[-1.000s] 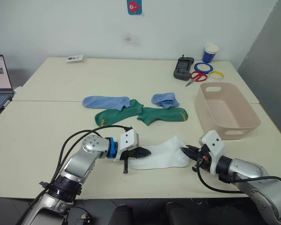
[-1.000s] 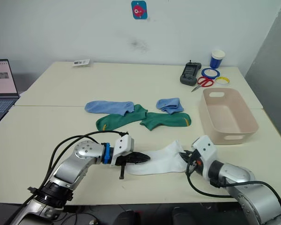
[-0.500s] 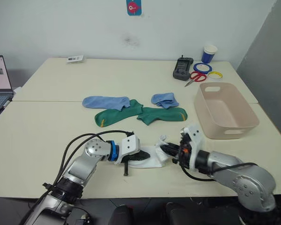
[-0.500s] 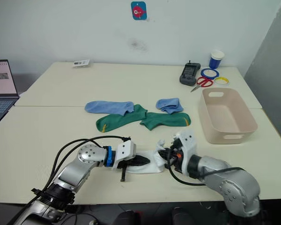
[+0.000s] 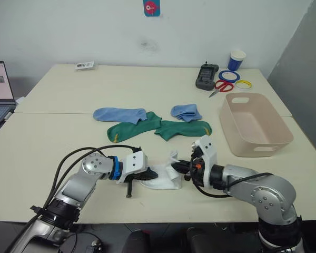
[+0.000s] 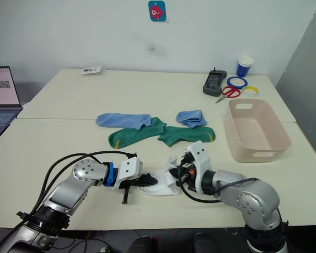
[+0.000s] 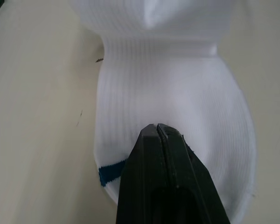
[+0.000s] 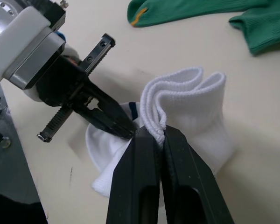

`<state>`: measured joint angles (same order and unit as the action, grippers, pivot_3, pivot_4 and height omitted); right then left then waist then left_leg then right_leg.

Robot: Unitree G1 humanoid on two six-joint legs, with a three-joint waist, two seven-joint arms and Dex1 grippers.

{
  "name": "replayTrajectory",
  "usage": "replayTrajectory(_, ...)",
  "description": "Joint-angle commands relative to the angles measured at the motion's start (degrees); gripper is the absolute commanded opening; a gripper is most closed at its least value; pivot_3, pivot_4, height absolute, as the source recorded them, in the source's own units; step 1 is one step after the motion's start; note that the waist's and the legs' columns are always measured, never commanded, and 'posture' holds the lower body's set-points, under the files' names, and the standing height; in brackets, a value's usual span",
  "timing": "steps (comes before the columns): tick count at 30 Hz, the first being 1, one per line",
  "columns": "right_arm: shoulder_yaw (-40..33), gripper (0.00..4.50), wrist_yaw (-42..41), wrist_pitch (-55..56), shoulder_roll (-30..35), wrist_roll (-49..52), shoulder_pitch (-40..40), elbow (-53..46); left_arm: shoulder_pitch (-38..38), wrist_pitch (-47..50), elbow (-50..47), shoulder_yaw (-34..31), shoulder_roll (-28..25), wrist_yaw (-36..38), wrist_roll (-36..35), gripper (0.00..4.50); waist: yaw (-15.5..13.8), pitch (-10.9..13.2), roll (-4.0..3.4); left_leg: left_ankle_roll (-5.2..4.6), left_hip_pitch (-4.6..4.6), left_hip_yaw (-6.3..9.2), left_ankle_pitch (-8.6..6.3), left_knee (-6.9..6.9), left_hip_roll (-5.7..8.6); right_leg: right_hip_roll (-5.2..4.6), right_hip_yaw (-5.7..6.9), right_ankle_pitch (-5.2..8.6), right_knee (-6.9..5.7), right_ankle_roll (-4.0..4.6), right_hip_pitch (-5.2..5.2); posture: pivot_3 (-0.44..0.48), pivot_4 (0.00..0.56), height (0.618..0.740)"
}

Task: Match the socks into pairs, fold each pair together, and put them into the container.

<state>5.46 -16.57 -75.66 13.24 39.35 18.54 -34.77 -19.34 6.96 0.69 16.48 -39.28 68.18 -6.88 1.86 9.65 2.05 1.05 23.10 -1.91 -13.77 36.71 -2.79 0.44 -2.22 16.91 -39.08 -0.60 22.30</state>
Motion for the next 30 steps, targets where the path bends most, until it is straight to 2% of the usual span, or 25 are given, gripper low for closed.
replayTrajectory(1,4.27,0.04,-1.27,3.31,-0.15,-1.59,1.49,2.55,0.98,-0.18,1.24,1.46,0.04,0.25,1.56,0.0,0.0,0.0,0.0,0.0,-0.01,0.0,0.0,0.0,0.0,0.0,0.0,0.0,0.0,0.0,-0.01,0.0,0.15,0.732)
replayTrajectory(8,11.76,0.04,-3.95,9.19,-0.88,-5.77,3.76,10.77,0.4,-1.0,2.28,1.12,-0.14,0.62,1.72,0.0,0.0,0.0,0.0,0.0,-0.01,-0.02,0.0,0.0,0.0,0.0,0.0,0.0,0.0,0.0,0.0,0.0,0.15,0.732)
replayTrajectory(12,13.02,0.04,-5.38,10.45,-1.39,-6.64,4.44,13.26,0.57,-1.43,2.31,0.33,-0.84,0.84,1.4,0.0,0.0,0.0,0.0,0.0,-0.01,-0.01,0.0,0.0,0.0,0.0,0.01,0.0,0.0,0.0,-0.01,0.0,0.15,0.732)
replayTrajectory(15,11.23,0.83,-5.09,10.29,-2.67,-6.13,5.02,13.03,1.03,-0.87,1.86,-1.17,-1.68,0.86,0.39,0.0,0.14,0.0,0.0,0.0,-0.02,0.0,0.0,0.0,-0.01,0.01,0.01,0.0,-0.01,0.0,-0.01,0.0,0.15,0.732)
replayTrajectory(21,7.46,2.98,-5.97,5.61,-1.28,-2.46,6.05,7.62,1.99,4.55,0.12,-6.73,-3.72,0.27,-4.35,0.0,0.17,0.01,-0.02,0.0,-0.01,0.03,0.0,-0.01,-0.1,0.05,0.06,0.0,-0.03,0.01,0.01,0.0,0.15,0.732)
replayTrajectory(25,2.97,4.33,-7.28,2.43,3.11,0.8,6.42,2.46,-0.3,9.98,-0.89,-11.5,-4.95,-0.64,-8.29,0.0,0.05,0.09,-0.05,0.0,0.04,0.04,0.0,-0.01,-0.07,0.02,0.08,0.0,0.0,0.01,0.03,0.0,0.15,0.732)
replayTrajectory(26,2.35,4.48,-7.64,2.19,4.17,1.31,6.33,1.57,-0.8,11.29,-1.28,-12.29,-5.13,-0.66,-9.09,0.0,-0.01,0.1,-0.04,0.0,0.09,0.03,0.0,0.0,-0.04,0.0,0.08,0.0,0.0,0.0,0.06,0.0,0.15,0.732)
replayTrajectory(30,4.41,4.48,-10.14,7.93,12.23,-2.34,4.68,-1.61,-3.73,15.57,-2.4,-14.34,-7.5,1.63,-11.79,0.0,-0.13,0.13,-0.02,0.0,0.3,0.1,0.0,0.04,0.02,-0.04,0.19,0.0,0.06,-0.01,0.18,0.0,0.15,0.732)
